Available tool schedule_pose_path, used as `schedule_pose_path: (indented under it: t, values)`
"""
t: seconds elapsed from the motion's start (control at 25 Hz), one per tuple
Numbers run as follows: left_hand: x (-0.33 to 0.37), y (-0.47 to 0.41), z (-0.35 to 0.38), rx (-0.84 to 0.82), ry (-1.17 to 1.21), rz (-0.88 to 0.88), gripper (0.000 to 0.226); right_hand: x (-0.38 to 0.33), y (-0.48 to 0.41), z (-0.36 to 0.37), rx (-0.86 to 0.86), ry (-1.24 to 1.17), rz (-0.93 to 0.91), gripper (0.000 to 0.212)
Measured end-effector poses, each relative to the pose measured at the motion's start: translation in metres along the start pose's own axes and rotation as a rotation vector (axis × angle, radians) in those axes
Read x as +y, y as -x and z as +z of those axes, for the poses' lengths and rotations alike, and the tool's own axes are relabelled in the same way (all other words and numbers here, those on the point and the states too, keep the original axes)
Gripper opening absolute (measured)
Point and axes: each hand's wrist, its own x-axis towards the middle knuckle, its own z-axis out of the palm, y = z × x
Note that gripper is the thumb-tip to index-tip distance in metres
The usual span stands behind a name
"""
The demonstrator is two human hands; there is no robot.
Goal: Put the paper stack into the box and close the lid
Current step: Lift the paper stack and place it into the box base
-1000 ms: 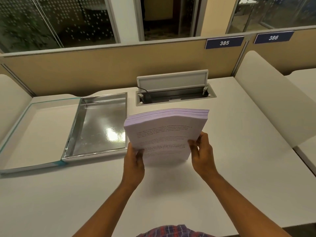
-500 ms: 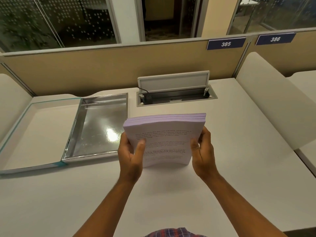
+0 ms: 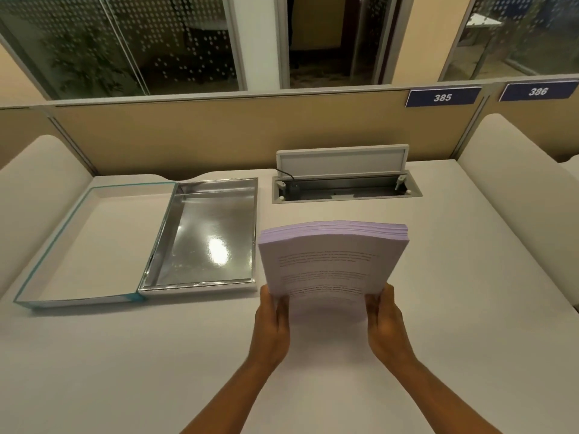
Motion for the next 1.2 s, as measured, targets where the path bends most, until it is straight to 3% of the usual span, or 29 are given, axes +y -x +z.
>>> schedule_pose_path:
  t: [0.12,0.32,0.56,0.88,1.0,1.2]
  values:
    - [-0.012,-0.005,-0.010,-0.031,-0.095,-0.020,0.070,-0.002,-0.008,-0.003,-0.029,0.009,0.063,0.022]
    - [-0.001,-0.033,-0.058,0.027,-0.008,-0.047,0.029,-0.038,-0.041,0.020,-0.178,0.021,0.125,0.018]
    - [-0.005,-0.098,-0.156,0.091,-0.067,-0.348,0.021,-0.097,-0.101,0.113,-0.328,0.012,0.251,0.026]
    - [-0.047,-0.184,-0.241,0.030,-0.162,-0.562,0.041,-0.134,-0.152,0.231,-0.383,0.271,0.447,0.030]
    - [-0.060,-0.207,-0.248,0.020,-0.143,-0.639,0.041,-0.138,-0.172,0.255,-0.385,0.238,0.516,0.036]
    - [-0.079,-0.235,-0.245,0.024,-0.134,-0.714,0.039,-0.143,-0.205,0.276,-0.423,0.474,0.483,0.039]
